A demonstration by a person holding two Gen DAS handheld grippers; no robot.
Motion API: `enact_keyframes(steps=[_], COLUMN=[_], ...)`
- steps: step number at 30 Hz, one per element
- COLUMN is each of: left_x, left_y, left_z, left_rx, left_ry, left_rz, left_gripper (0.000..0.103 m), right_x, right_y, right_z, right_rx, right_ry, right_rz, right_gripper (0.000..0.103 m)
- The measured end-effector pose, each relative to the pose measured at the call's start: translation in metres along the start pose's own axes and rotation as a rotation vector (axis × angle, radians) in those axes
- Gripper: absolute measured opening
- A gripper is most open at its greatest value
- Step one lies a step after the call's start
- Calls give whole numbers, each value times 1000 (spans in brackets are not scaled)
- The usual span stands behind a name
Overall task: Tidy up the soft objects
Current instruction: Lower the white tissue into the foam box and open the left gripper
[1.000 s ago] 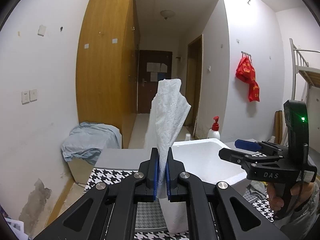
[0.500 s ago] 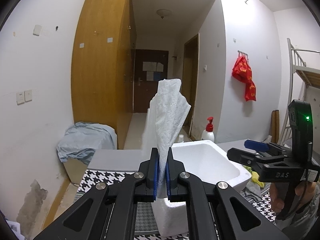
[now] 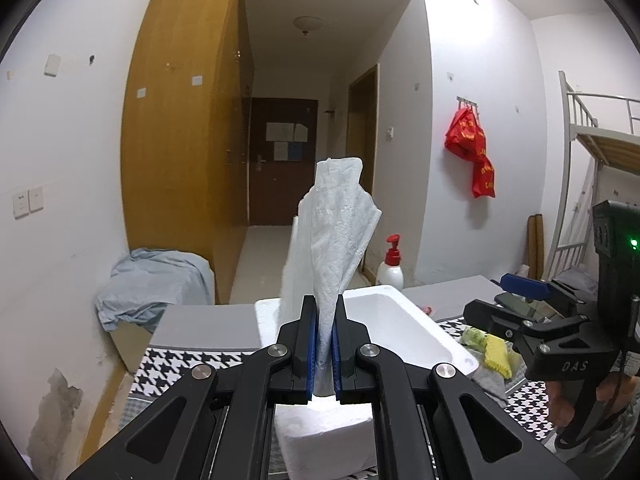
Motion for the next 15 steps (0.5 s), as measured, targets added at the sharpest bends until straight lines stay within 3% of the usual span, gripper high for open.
enact_keyframes(steps=[15], left_x=[-2], left_y=[36], left_z=[30], left_rx=[-84], left_ry=[-63], left_rz=[8], left_gripper=[7], right_x=[-9], right_y=[30], right_z=[-29], right_rx=[-77], right_ry=[12], right_rz=[-7], right_gripper=[103])
Point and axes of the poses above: each gripper's, at about its wrist camera, not at the fingertips, and z roughly the way its jaws point, y to its right, x to its top, the point moved 3 cm from there along z, roughly the way its jaws point, and after that the axes turned 2 degrees about y, right-handed, at the moved point
